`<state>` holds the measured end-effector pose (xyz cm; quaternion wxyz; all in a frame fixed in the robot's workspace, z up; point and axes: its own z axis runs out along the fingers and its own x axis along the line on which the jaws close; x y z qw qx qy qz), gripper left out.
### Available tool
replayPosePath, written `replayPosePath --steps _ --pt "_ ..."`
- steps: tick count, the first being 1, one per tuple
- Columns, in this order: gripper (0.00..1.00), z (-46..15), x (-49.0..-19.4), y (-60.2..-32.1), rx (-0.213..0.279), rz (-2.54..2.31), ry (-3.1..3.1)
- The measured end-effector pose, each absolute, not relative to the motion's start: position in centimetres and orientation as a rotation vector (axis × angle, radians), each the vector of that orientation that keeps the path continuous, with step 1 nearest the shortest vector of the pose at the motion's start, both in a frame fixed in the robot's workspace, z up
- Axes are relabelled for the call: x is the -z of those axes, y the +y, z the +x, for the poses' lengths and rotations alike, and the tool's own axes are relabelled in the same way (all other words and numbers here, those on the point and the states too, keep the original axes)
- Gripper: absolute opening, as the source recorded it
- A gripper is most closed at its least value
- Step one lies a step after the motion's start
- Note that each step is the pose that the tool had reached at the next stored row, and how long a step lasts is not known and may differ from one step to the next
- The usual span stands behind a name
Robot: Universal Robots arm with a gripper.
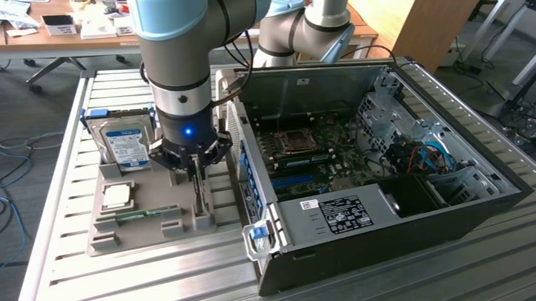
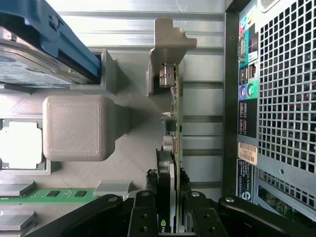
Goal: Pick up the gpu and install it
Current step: 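Pick up the gpu and move the gpu toward the slot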
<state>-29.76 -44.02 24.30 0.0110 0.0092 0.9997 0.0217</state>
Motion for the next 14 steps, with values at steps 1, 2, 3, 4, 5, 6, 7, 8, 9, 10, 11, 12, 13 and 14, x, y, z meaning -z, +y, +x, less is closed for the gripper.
replayPosePath --steps 1,2,3,4,5,6,7,8,9,10,11,12,13,14 --pt "0.27 -29.8 -24.3 -44.0 -0.068 0.029 3.119" --pt "0.27 -29.8 -24.3 -44.0 -0.068 0.029 3.119" --pt "0.27 -29.8 -24.3 -44.0 -0.068 0.029 3.119" --pt "0.27 -29.8 -24.3 -44.0 -0.068 0.029 3.119" --pt "0.27 -29.8 -24.3 -44.0 -0.068 0.029 3.119" --pt "0.27 -29.8 -24.3 -44.0 -0.068 0.029 3.119" --pt "0.27 -29.8 -24.3 -44.0 -0.068 0.029 3.119" --pt "0.27 -29.8 -24.4 -44.0 -0.068 0.029 3.119" --pt "0.27 -29.8 -24.5 -44.0 -0.067 0.029 3.119" --pt "0.27 -29.8 -24.6 -44.0 -0.068 0.029 3.119" --pt "0.27 -29.8 -24.8 -44.0 -0.068 0.029 3.119" --pt "0.27 -29.8 -25.0 -44.0 -0.068 0.029 3.119" --pt "0.27 -29.8 -25.3 -44.0 -0.068 0.029 3.119" --pt "0.27 -29.8 -25.5 -44.0 -0.068 0.029 3.119"
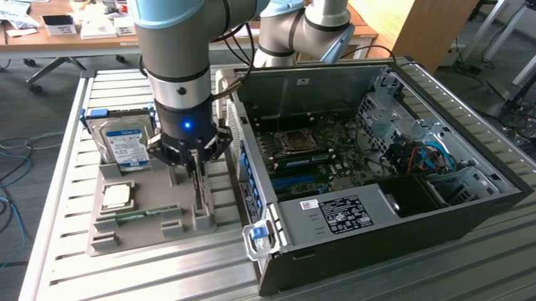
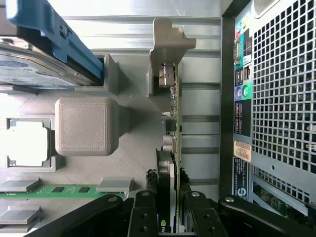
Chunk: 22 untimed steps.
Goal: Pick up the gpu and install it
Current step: 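Pick up the gpu and move the gpu toward the slot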
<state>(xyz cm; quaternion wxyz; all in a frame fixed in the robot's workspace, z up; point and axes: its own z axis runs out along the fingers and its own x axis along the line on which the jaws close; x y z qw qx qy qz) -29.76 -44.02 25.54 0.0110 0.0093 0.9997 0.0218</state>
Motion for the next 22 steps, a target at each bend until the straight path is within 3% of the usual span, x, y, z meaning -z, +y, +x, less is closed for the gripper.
replayPosePath --steps 22 --pt "0.27 -29.8 -32.0 -44.0 -0.068 0.029 3.119"
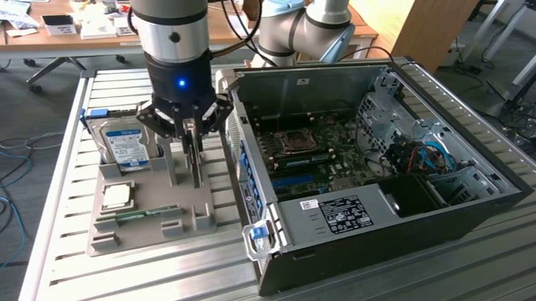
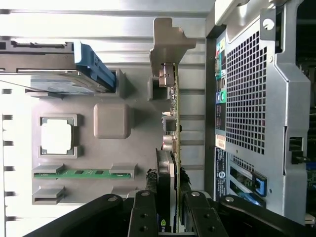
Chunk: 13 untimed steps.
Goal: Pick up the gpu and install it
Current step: 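Pick up the gpu and move the gpu toward the slot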
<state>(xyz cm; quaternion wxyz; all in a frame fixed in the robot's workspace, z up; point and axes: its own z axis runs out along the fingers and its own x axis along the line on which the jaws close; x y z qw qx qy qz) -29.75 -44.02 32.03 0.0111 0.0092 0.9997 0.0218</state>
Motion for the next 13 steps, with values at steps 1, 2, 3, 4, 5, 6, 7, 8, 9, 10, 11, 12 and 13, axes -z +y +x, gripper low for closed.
replayPosePath --steps 1,2,3,4,5,6,7,8,9,10,11,12,13 --pt "0.27 -29.8 -32.3 -44.0 -0.068 0.029 3.119" --pt "0.27 -29.8 -32.6 -44.0 -0.068 0.029 3.119" --pt "0.27 -29.8 -32.8 -44.0 -0.068 0.029 3.119" --pt "0.27 -29.8 -33.1 -44.0 -0.068 0.029 3.119" --pt "0.27 -29.8 -33.3 -44.0 -0.068 0.029 3.119" --pt "0.27 -29.8 -33.6 -44.0 -0.068 0.029 3.119" --pt "0.27 -29.8 -33.8 -44.0 -0.068 0.029 3.119" --pt "0.27 -29.8 -34.1 -44.0 -0.068 0.029 3.119" --pt "0.27 -29.8 -34.3 -44.0 -0.068 0.029 3.119" --pt "0.27 -29.8 -34.5 -44.0 -0.068 0.029 3.119" --pt "0.27 -29.8 -34.7 -44.0 -0.068 0.029 3.119" --pt "0.27 -29.8 -34.9 -44.0 -0.068 0.029 3.119" --pt "0.27 -29.8 -35.1 -44.0 -0.068 0.029 3.119"
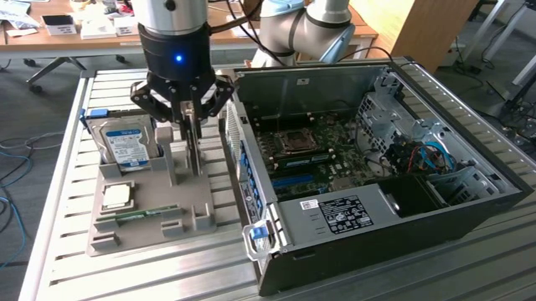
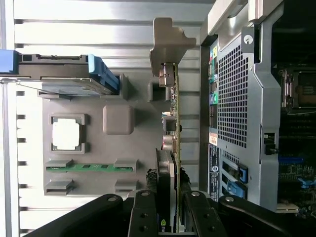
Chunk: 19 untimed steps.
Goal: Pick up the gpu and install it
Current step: 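Pick up the gpu and move the gpu toward the slot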
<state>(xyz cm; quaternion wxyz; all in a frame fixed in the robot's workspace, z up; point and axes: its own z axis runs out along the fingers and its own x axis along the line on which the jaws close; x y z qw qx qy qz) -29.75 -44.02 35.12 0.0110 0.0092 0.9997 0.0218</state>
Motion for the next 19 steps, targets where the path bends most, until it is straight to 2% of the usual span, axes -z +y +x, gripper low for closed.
replayPosePath --steps 19 --pt "0.27 -29.8 -38.7 -44.0 -0.068 0.029 3.119"
